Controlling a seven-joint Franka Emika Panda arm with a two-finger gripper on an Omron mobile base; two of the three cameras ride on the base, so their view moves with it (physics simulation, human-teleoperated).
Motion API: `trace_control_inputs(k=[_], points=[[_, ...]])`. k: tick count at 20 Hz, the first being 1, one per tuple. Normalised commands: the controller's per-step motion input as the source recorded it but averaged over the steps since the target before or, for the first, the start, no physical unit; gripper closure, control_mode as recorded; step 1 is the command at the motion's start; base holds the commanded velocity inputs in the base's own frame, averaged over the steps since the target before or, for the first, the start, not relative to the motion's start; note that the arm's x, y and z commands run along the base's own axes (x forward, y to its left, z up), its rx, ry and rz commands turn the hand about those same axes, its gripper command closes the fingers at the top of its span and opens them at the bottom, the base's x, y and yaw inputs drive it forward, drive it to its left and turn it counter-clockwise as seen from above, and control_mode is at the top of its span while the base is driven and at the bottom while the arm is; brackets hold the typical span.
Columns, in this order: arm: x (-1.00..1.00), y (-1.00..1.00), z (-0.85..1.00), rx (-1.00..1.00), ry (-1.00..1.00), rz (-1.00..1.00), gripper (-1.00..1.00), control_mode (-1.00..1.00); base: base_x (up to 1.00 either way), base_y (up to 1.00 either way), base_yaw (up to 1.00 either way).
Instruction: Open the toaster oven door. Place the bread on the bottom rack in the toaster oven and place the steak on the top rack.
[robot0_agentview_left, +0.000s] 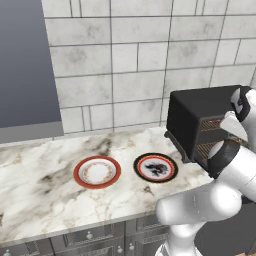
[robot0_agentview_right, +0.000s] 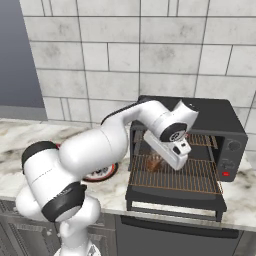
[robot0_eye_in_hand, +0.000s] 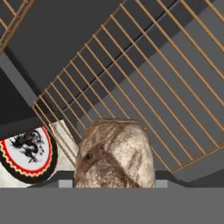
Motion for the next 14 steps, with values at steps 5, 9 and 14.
trace_control_inputs(k=[5,9,14], points=[[0.09,-0.25,-0.41,0.00,-0.13,0.00,1.00,-1.00,0.00,0.00,0.00],[0.26,-0.15,-0.31,0.00,-0.09,-0.04,1.00,-1.00,0.00,0.00,0.00],[0.44,-0.10,-0.17,0.00,-0.01,-0.03,1.00,-1.00,0.00,0.00,0.00]])
